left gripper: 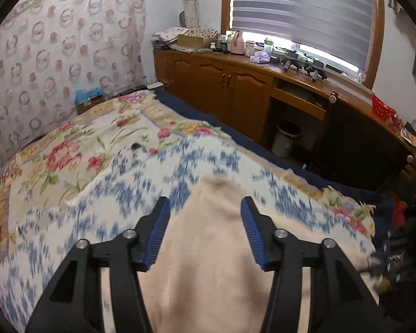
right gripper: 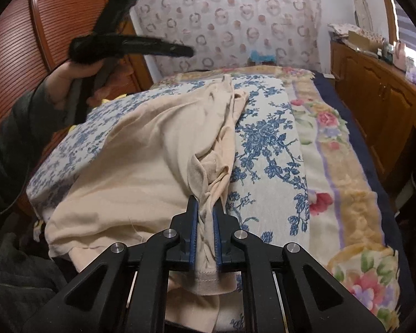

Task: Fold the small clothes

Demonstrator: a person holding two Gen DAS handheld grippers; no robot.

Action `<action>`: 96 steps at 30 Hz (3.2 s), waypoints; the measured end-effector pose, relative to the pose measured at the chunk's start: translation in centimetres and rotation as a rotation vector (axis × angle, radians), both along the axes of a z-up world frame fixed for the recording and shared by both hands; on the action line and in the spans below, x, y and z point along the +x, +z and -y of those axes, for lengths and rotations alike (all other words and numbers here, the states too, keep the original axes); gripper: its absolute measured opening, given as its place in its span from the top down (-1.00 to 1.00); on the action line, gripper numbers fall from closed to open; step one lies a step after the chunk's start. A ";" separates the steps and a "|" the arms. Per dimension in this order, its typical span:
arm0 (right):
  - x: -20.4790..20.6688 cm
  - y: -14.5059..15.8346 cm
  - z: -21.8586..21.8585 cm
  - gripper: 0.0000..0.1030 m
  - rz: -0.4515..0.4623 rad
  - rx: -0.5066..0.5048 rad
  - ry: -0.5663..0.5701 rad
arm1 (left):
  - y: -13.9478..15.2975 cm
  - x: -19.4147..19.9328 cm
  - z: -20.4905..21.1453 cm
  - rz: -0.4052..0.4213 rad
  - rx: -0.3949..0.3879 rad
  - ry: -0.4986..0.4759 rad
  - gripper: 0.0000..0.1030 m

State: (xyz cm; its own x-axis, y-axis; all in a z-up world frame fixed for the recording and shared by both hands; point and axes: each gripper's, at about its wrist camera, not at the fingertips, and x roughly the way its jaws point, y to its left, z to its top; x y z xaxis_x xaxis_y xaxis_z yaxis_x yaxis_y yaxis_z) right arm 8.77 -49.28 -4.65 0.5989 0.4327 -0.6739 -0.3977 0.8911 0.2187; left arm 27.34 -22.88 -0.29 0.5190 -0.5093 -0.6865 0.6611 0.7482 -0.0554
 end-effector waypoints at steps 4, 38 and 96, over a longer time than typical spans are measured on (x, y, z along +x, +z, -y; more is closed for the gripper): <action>-0.9 0.8 0.2 0.88 0.018 0.017 -0.009 | -1.8 -4.1 -3.5 -0.046 0.002 0.015 -0.13; -4.3 -0.9 1.9 0.35 -0.189 -0.086 -0.032 | -7.6 -20.7 -10.3 -0.144 -0.032 0.087 -0.13; 1.9 8.7 -3.4 0.82 0.131 -0.102 0.094 | 1.9 -10.8 -10.5 -0.040 -0.200 0.060 0.86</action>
State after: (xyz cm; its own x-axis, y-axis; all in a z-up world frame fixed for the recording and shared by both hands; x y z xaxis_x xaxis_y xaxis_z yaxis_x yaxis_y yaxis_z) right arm 10.66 -45.89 4.05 0.6450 0.4239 -0.6358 -0.4991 0.8638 0.0696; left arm 16.49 -12.36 1.64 0.5269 -0.6068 -0.5951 0.6101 0.7575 -0.2323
